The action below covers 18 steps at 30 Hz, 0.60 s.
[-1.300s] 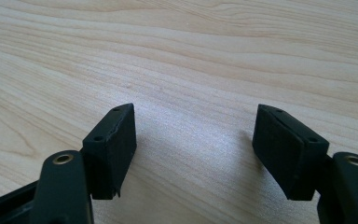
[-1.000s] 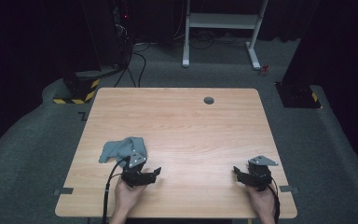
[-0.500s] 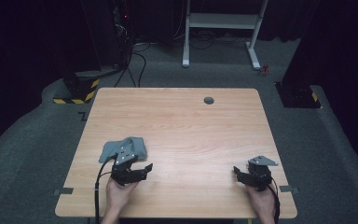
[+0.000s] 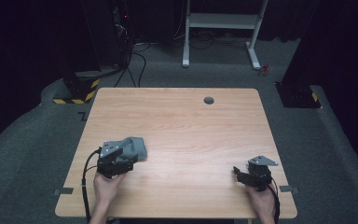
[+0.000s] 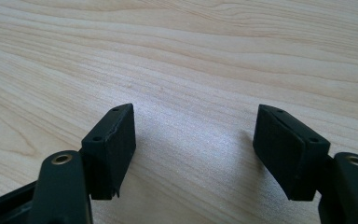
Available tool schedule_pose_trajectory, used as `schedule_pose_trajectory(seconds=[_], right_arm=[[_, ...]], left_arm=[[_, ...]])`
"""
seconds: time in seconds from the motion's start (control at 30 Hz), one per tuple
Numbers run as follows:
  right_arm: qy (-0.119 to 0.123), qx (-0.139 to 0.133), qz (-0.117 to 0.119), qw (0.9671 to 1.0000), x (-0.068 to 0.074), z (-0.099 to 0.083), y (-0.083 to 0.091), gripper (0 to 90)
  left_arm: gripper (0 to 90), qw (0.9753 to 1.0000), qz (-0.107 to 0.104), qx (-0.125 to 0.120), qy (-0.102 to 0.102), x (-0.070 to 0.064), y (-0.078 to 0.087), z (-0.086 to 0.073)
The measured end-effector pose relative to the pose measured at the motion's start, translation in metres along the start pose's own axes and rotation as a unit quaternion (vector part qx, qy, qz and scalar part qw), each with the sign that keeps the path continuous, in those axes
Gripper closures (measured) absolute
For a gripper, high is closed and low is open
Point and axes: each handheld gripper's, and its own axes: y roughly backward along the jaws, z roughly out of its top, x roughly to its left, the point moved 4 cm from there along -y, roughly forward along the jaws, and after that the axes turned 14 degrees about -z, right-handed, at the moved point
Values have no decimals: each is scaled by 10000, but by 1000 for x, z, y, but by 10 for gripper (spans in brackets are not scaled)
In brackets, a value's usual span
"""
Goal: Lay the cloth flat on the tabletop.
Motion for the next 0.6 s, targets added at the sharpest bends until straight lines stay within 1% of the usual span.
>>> schedule_pose_trajectory(seconds=[0.07, 0.2, 0.27, 0.3, 0.37, 0.4, 0.43, 0.47, 0.5, 0.53, 0.6], right_arm=[[38, -21, 20, 10000, 0, 0, 0, 298], [53, -21, 44, 10000, 1, 0, 0, 297], [59, -20, 50, 10000, 1, 0, 0, 295], [59, -20, 50, 10000, 1, 0, 0, 295], [58, -20, 50, 10000, 1, 0, 0, 295], [62, -20, 54, 10000, 1, 0, 0, 294], [77, -22, 55, 10000, 1, 0, 0, 295], [77, -22, 55, 10000, 1, 0, 0, 295], [82, -21, 63, 9999, 1, 0, 0, 295], [82, -20, 63, 9999, 1, 0, 0, 295], [81, -20, 64, 9999, 1, 0, 0, 295]], left_arm=[[258, 9999, 141, 68, 7, 8, -1, 1], [257, 9988, 427, 192, 168, 23, -9, 0], [254, 9976, 572, 354, 173, 30, -16, -3], [254, 9976, 572, 354, 173, 30, -16, -3], [254, 9968, 636, 425, 209, 34, -21, -5], [252, 9965, 653, 457, 250, 36, -23, -5], [253, 9957, 715, 509, 302, 40, -26, -7], [256, 9957, 715, 509, 302, 40, -26, -7], [257, 9951, 756, 537, 355, 44, -29, -8], [259, 9948, 763, 541, 399, 45, -30, -8], [261, 9946, 766, 554, 422, 46, -30, -9]])
